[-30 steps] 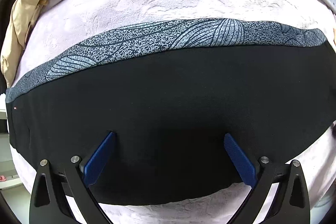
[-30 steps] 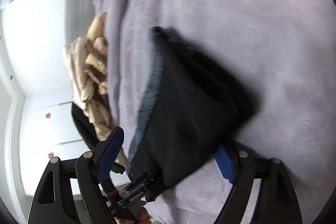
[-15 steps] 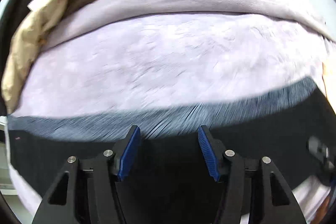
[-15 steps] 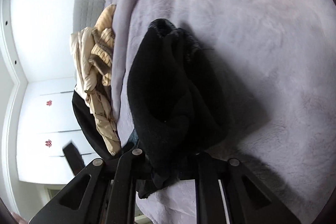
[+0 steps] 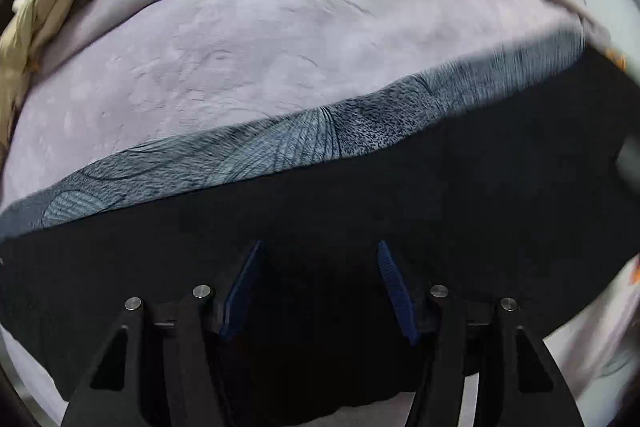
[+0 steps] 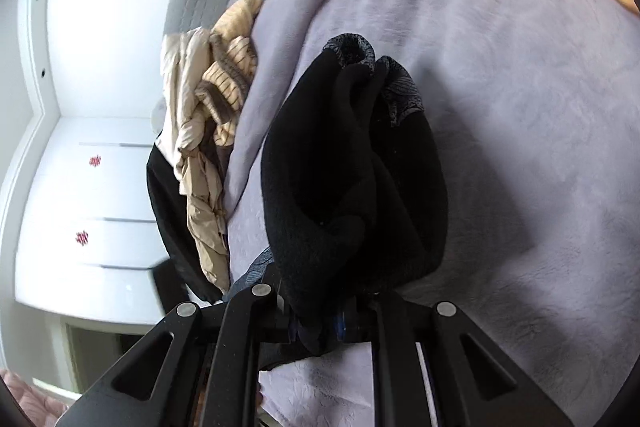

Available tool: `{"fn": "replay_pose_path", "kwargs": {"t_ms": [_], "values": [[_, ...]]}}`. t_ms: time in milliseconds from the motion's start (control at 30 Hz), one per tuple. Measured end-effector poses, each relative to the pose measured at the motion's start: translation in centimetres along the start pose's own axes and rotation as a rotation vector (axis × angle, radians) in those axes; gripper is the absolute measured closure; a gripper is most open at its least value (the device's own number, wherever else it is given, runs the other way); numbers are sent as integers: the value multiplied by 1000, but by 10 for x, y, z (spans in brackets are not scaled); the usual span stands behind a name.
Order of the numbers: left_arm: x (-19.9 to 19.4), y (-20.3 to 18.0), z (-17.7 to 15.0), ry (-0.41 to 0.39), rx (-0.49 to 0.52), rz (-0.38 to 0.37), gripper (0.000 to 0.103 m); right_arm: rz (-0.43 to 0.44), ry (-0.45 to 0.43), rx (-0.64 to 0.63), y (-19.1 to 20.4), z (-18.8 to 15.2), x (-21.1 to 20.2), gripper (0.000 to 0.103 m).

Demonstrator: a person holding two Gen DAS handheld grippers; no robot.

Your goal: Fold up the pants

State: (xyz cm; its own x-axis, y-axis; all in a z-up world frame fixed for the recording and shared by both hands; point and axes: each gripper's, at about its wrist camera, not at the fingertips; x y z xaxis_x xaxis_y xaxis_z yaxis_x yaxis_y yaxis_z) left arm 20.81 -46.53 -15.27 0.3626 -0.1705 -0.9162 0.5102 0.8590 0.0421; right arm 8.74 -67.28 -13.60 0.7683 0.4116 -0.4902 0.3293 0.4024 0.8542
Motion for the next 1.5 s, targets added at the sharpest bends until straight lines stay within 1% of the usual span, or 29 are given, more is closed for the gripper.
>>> {"fn": "replay_pose_path", "kwargs": {"t_ms": [67, 100, 167, 233, 267, 300, 333, 367, 467, 567, 600, 633, 667, 733, 767, 800, 867, 933, 967, 1000, 1033, 1067, 1100, 1167, 1200, 1267, 1333, 1433, 1500], "values": [[2, -7, -4, -24, 50, 33, 43, -32, 35, -102, 26, -9, 10, 89], [0, -1, -2, -21, 34, 8, 43, -29, 40, -131, 36, -12, 12, 89], [-9, 25, -1, 4, -36, -77, 43, -22, 34, -199, 66, -18, 15, 89], [-27, 62, -3, -10, -82, -92, 43, -38, 32, -260, 92, -25, 20, 89], [-39, 83, -7, -31, -94, -91, 42, -59, 40, -322, 113, -35, 27, 89], [-51, 106, -12, -48, -101, -86, 38, -82, 49, -374, 129, -44, 34, 89], [-57, 123, -16, -50, -107, -76, 24, -121, 60, -435, 147, -58, 44, 88], [-65, 147, -22, -50, -122, -61, 20, -152, 73, -485, 162, -72, 53, 88], [-84, 217, -46, -45, -166, -27, 20, -235, 135, -622, 194, -121, 101, 88], [-86, 290, -75, -14, -198, 59, 20, -363, 206, -743, 208, -178, 170, 88], [-84, 306, -82, 2, -218, 78, 20, -419, 240, -796, 209, -201, 198, 86], [-82, 331, -91, 23, -255, 97, 20, -489, 274, -861, 209, -225, 225, 79], [-82, 346, -96, 32, -274, 111, 20, -571, 286, -936, 208, -245, 243, 75], [-82, 374, -107, 45, -302, 146, 20, -724, 267, -1107, 213, -279, 262, 58], [-83, 386, -112, 49, -314, 151, 20, -773, 260, -1178, 218, -295, 265, 51], [-83, 395, -115, 53, -325, 150, 20, -770, 268, -1195, 224, -305, 263, 40], [-94, 400, -129, 48, -333, 140, 20, -661, 295, -1123, 238, -312, 242, 39], [-97, 400, -134, 38, -334, 122, 20, -559, 302, -983, 241, -303, 220, 36], [-94, 390, -130, 32, -336, 111, 20, -481, 302, -849, 236, -289, 207, 34], [-78, 375, -111, 26, -339, 101, 20, -403, 298, -680, 225, -272, 196, 31], [-73, 368, -106, 23, -343, 92, 20, -344, 294, -531, 211, -257, 188, 30], [-64, 363, -103, 28, -350, 84, 20, -264, 287, -331, 188, -240, 181, 29], [-50, 359, -103, 48, -351, 82, 20, -218, 275, -198, 170, -229, 178, 29], [-25, 351, -107, 111, -339, 97, 20, -176, 245, -33, 145, -216, 179, 29], [-18, 347, -109, 127, -330, 105, 20, -148, 242, 38, 131, -211, 182, 29], [-13, 343, -111, 114, -289, 135, 20, -155, 254, 154, 110, -208, 189, 29], [-12, 342, -111, 107, -266, 136, 20, -121, 242, 197, 103, -214, 184, 29], [-8, 344, -109, 113, -276, 126, 20, -100, 194, 254, 91, -220, 180, 29], [-8, 345, -113, 115, -272, 131, 20, -55, 161, 318, 81, -220, 181, 30]]}}
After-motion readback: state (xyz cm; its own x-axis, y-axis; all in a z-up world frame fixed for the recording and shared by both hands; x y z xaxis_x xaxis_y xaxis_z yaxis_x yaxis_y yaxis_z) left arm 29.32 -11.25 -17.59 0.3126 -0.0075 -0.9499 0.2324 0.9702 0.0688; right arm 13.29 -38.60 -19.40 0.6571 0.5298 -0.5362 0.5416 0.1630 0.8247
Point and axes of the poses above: each gripper's, at about its wrist camera, not at the fingertips, and x roughly the way its jaws point, y to its left, z to its top, and after that the axes turned 9 degrees about -y, right-handed
